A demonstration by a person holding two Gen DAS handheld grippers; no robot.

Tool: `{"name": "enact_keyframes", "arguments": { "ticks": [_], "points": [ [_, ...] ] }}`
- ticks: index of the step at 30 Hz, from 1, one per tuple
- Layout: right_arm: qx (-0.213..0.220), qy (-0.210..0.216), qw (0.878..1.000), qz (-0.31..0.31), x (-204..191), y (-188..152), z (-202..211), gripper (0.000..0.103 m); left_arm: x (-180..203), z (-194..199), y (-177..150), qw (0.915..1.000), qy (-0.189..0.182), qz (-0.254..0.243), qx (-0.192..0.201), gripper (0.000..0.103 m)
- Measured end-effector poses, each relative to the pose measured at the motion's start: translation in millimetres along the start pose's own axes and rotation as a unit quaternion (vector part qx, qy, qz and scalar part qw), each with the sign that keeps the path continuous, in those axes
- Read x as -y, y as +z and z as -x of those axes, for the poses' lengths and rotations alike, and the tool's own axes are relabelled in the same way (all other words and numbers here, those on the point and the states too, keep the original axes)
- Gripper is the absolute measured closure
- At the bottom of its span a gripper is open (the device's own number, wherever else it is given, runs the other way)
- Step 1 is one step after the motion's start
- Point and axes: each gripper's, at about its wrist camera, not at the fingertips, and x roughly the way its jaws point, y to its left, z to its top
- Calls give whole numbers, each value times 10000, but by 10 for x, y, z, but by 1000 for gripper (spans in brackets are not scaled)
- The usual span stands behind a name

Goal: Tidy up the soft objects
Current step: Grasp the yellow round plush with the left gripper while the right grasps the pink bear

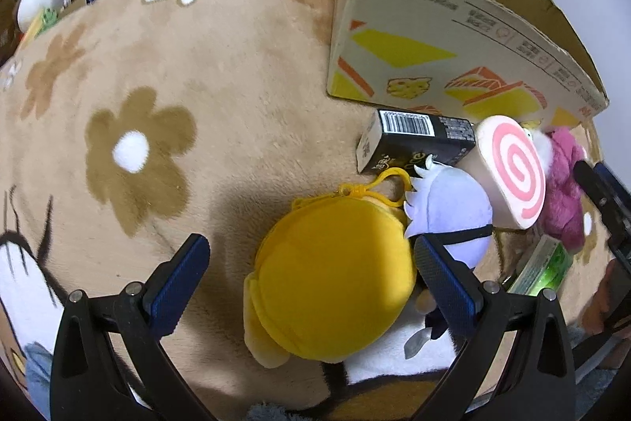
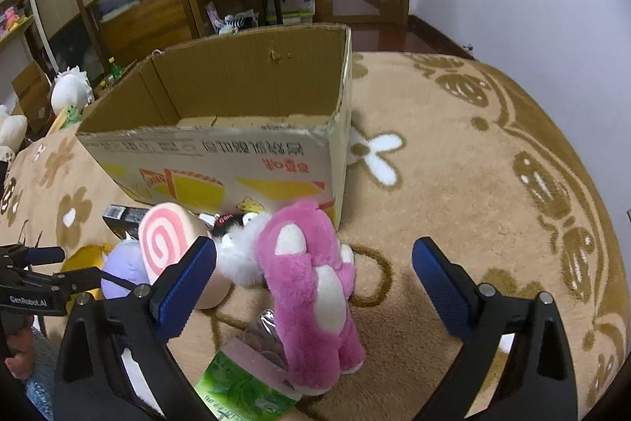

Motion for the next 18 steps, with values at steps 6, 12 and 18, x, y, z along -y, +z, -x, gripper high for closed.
{"name": "enact_keyframes", "arguments": {
  "ticks": [6,12,18],
  "points": [
    [-290,68,9995,-54,26,-46,-164,5,-37,-62,43,9999,-99,74,-54,1],
    [-588,159,9981,-27,15,-77,-298,20,-47,-73,22,9988,-446,164,-151,23],
    [-835,196,9963,52,-2,-121,-390,46,-36,-53,62,9992,-395,96,-69,33]
  ]
}}
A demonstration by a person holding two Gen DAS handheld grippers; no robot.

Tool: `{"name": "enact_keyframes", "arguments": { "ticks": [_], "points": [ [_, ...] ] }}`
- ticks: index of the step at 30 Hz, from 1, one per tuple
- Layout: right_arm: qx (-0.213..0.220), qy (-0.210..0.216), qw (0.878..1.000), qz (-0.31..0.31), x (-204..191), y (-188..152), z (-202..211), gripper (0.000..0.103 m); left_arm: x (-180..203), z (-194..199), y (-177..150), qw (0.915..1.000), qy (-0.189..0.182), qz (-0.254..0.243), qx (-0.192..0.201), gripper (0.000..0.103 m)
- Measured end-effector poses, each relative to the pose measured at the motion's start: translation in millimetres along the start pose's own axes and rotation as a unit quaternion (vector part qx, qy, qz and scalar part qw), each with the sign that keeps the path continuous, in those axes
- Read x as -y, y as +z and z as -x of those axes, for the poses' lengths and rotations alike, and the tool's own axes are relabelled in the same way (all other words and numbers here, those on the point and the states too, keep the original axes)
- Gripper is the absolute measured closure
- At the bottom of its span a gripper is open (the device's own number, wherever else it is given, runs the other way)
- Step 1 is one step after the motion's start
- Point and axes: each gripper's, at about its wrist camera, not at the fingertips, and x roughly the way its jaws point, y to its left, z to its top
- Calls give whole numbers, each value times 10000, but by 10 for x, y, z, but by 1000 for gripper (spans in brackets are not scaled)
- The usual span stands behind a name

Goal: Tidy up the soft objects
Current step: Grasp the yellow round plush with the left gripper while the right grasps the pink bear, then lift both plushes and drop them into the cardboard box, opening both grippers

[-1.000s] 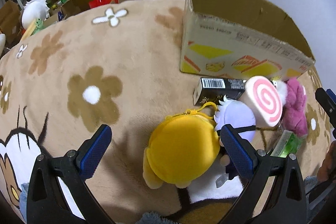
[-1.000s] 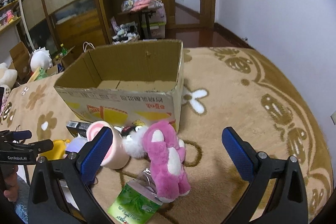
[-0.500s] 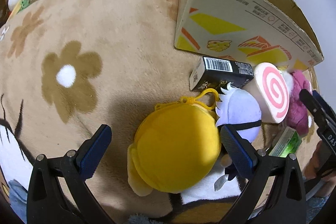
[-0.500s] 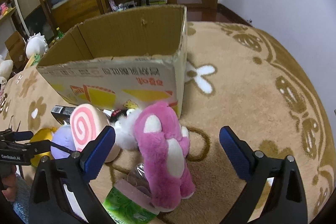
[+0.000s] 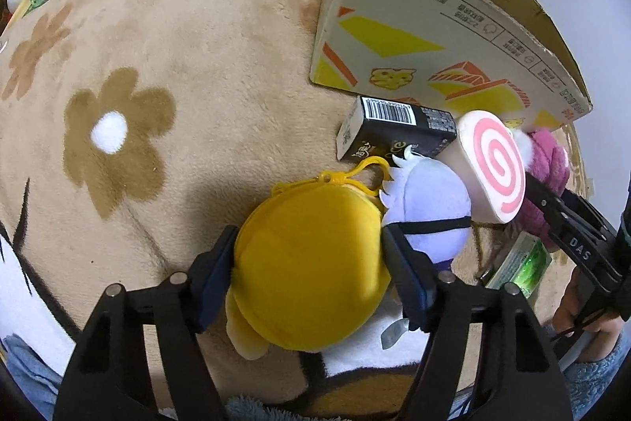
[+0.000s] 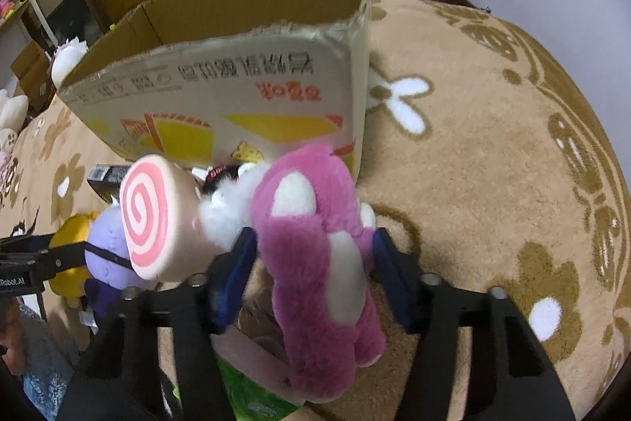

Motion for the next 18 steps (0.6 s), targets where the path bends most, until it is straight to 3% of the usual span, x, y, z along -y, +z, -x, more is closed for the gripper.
{"name": "enact_keyframes", "arguments": {
  "ticks": [9,18],
  "points": [
    [-49,-81,9999,72,3,-17,10,53,90,155,-70,9997,89,-45,230,39],
    [104,-116,9999,55,-40,-67,191,59,140,588,-242,9940,225,-30,1070,39]
  ]
}}
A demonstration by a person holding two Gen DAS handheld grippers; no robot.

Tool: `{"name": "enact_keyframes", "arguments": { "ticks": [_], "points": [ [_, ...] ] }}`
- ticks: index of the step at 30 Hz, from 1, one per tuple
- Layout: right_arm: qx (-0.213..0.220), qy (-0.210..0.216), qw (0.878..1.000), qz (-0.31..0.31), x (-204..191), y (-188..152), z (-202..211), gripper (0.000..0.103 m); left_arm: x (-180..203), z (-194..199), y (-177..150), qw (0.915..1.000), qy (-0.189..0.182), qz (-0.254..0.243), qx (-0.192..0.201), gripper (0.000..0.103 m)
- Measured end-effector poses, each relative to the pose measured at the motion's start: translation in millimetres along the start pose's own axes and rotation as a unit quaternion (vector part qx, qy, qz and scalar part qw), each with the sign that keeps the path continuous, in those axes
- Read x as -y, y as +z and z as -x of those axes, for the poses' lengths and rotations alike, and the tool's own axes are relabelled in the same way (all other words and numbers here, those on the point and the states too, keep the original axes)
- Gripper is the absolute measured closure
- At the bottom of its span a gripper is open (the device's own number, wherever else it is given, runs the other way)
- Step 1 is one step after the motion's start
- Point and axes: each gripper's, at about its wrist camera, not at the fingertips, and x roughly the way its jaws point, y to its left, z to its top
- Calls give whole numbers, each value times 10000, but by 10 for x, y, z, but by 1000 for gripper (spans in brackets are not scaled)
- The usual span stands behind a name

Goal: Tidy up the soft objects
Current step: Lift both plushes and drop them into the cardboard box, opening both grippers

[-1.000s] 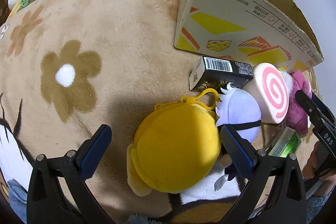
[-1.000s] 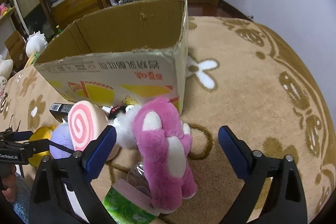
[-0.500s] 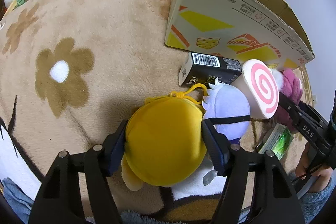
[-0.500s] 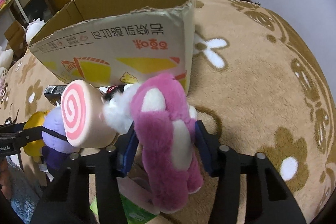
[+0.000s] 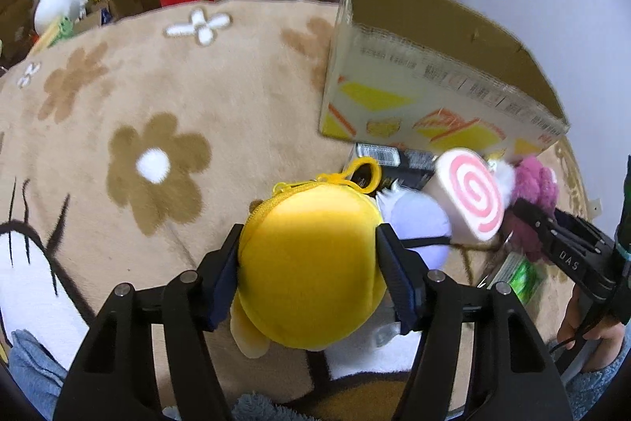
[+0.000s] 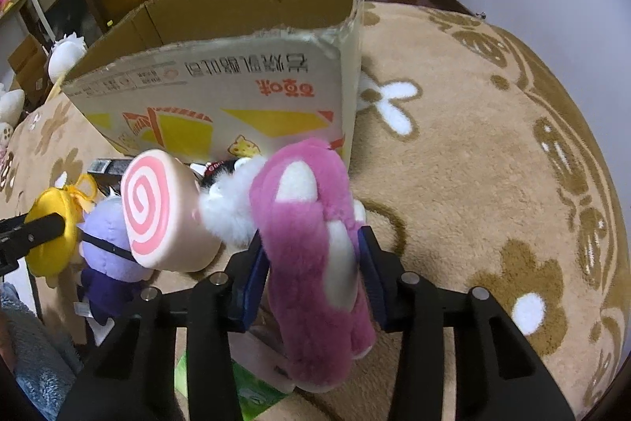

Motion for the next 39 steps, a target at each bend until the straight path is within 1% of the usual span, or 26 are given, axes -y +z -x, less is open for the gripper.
{"name": "enact_keyframes", "arguments": {
  "ticks": [3,5,11,14,16,18,20,21,24,27,30,33,36,39],
  "points": [
    [239,54,9997,-8,-17,2,166,61,0,196,-29,9992,-47,-25,401,39],
    [403,104,9991,1,-42,3,279,62,10,304,-42,9982,-50,-15,594,39],
    [998,262,9947,12,-93,-8,664,62,-30,641,-40,9923,-108,8,1234,38],
    [1343,324,9904,31,-114,-11,850,62,-15,766,-12,9873,-121,-33,1586,38],
    [1586,343,9867,57,-126,-15,970,62,30,858,6,9828,-112,-157,1839,38],
    [1787,356,9832,75,-142,2,1054,62,73,957,22,9770,-96,-341,2103,38],
    [1984,373,9794,58,-143,24,1133,62,129,1076,45,9689,-92,-557,2409,38],
    [2062,394,9777,43,-144,31,1166,62,157,1113,63,9662,-72,-637,2495,38],
    [2267,519,9726,-34,-118,82,1259,62,249,1182,148,9598,-23,-809,2687,38],
    [2316,689,9703,-137,-90,149,1304,62,341,1208,294,9549,14,-912,2826,38],
    [2388,723,9683,-114,-93,236,1332,62,430,1190,432,9514,58,-1030,2900,38],
    [2470,715,9664,-5,-105,335,1346,62,512,1143,568,9494,94,-1128,2930,37],
    [2565,723,9638,96,-118,448,1326,61,579,1087,680,9485,45,-1163,2947,37],
    [2585,741,9629,213,-143,546,1223,61,630,1004,766,9483,23,-1190,2942,37]
  ]
}}
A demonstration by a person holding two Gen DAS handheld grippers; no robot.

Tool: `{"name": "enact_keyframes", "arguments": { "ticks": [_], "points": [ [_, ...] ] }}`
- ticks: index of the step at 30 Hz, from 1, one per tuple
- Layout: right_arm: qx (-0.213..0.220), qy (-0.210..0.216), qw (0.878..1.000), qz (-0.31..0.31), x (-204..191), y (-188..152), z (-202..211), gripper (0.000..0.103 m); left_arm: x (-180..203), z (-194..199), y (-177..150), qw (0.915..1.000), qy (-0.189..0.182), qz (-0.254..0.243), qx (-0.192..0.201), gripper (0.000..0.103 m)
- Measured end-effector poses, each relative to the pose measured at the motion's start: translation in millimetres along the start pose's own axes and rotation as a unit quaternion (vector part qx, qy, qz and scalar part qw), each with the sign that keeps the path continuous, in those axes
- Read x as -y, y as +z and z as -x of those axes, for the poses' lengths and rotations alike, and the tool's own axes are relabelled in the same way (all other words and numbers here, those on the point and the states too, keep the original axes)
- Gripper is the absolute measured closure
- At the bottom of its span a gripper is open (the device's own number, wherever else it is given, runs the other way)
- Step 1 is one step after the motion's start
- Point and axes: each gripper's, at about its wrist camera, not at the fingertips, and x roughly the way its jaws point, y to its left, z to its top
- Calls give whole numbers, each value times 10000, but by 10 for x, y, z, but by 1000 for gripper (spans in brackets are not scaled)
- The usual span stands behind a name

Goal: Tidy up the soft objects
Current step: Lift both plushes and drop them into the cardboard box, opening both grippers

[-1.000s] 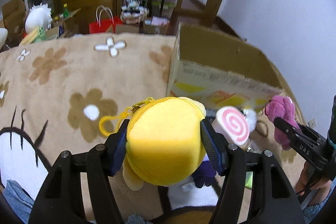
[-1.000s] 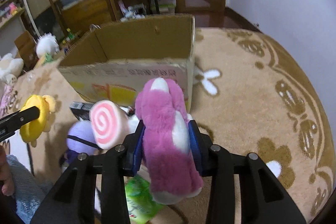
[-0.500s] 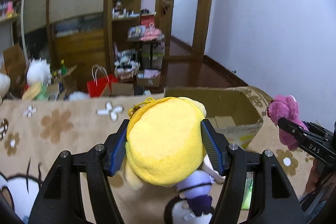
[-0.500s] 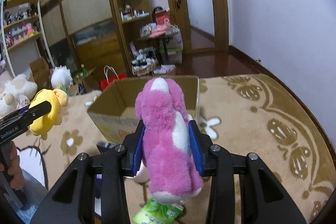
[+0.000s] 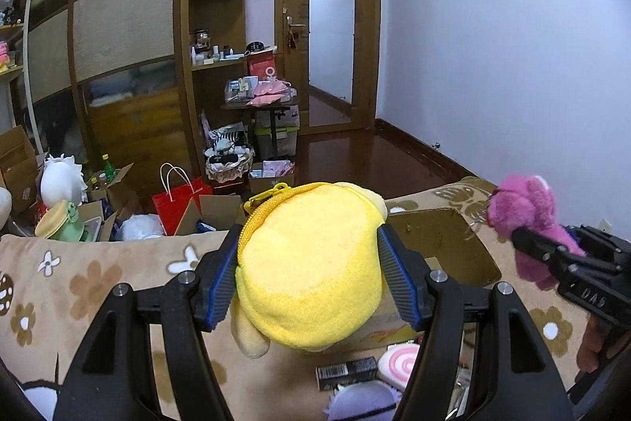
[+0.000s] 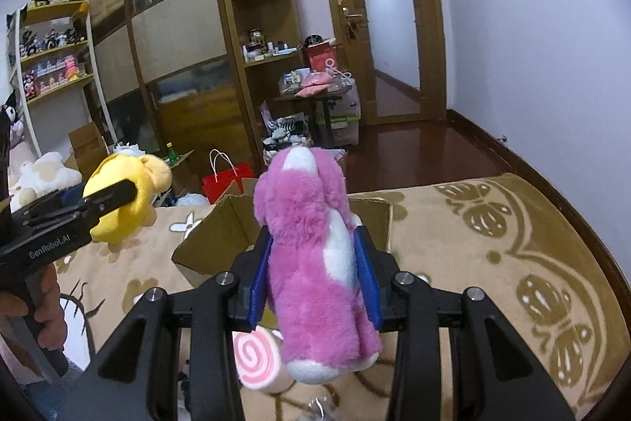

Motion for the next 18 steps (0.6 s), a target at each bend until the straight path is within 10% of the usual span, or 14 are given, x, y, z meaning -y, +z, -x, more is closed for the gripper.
{"name": "enact_keyframes", "arguments": {
  "ticks": [18],
  "points": [
    [-391,64,9992,-96,191,-65,-542,58,195,-670,-272,9984,-375,-192,-369,34]
  ]
}}
